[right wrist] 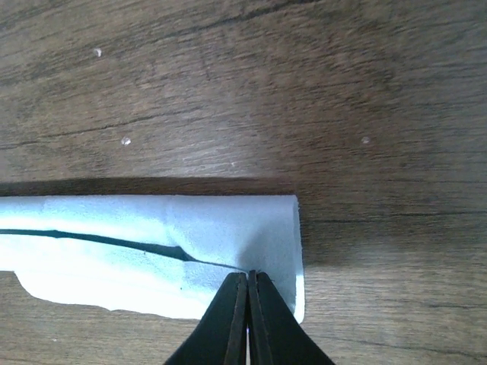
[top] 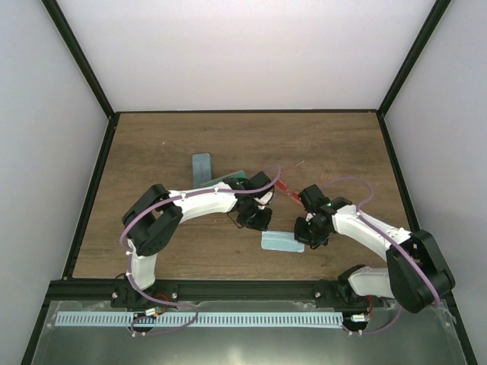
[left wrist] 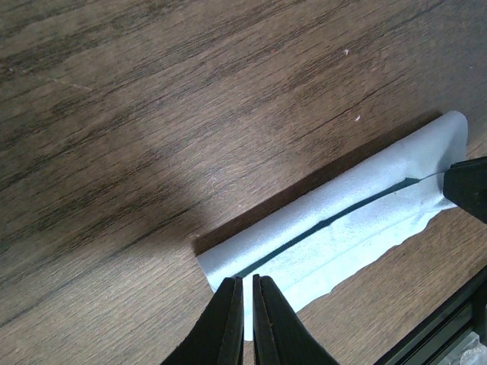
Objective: Organize the sunglasses
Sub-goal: Fold the glasses cleaning cloth at the center of the board.
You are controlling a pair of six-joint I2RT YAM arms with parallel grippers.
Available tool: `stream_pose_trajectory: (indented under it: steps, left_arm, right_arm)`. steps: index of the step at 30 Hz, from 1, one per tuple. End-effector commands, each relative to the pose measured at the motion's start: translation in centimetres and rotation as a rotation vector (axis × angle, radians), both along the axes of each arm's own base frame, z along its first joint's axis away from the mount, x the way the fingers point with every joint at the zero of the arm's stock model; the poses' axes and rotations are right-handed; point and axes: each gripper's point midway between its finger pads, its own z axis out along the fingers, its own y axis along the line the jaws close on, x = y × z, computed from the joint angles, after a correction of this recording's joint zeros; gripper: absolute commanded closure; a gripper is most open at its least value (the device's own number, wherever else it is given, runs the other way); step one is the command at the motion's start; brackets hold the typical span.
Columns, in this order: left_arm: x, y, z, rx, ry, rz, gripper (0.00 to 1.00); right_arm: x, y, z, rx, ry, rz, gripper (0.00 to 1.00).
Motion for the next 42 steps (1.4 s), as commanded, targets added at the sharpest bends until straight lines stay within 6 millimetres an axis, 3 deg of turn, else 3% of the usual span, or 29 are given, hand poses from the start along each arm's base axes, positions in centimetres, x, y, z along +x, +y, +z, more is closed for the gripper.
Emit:
stream_pose_trajectory:
  steps: [1, 3, 5, 8, 13, 18, 24, 28, 42]
  left_arm:
    - [-0.2, -0.1, -0.7, 0.011, 0.005, -0.013, 0.96]
    - [-0.1, -0.2, -0.7, 0.010, 0.006, -0.013, 0.96]
    - [-0.1, -0.2, -0.7, 0.011, 0.005, -0.014, 0.96]
    - [0.1, -0.2, -0.5, 0.015, -0.004, -0.015, 0.96]
    - [0.4, -0.3, -0.2, 0.016, -0.018, -0.021, 0.96]
    - [0.4, -0.1, -0.3, 0.025, -0.017, -0.018, 0.96]
    - [0.8, 0.5, 0.0, 0.034, -0.028, -0.004, 0.96]
    - [1.2, 0.8, 0.3, 0.032, -0.031, 0.006, 0.96]
    - [2.3, 1.1, 0.9, 0.015, -0.044, 0.023, 0.96]
  right_arm:
    - [-0.3, 0.5, 0.1, 0.012, 0.000, 0.009, 0.97]
    - [-0.4, 0.4, 0.0, 0.011, 0.003, 0.007, 0.91]
    - [-0.1, 0.1, 0.2, -0.009, -0.009, -0.007, 0.79]
    - [1.2, -0.1, 1.6, -0.027, -0.067, -0.020, 0.66]
    - [3.0, 0.6, 3.0, -0.022, -0.114, -0.014, 0.61]
    - [3.7, 1.2, 2.1, -0.023, -0.101, 0.006, 0.63]
    - [3.3, 1.7, 0.7, -0.001, -0.058, 0.017, 0.86]
    - [2.5, 1.7, 0.2, 0.010, -0.035, 0.021, 0.92]
    - [0.1, 2.1, 0.0, 0.032, 0.003, 0.023, 0.94]
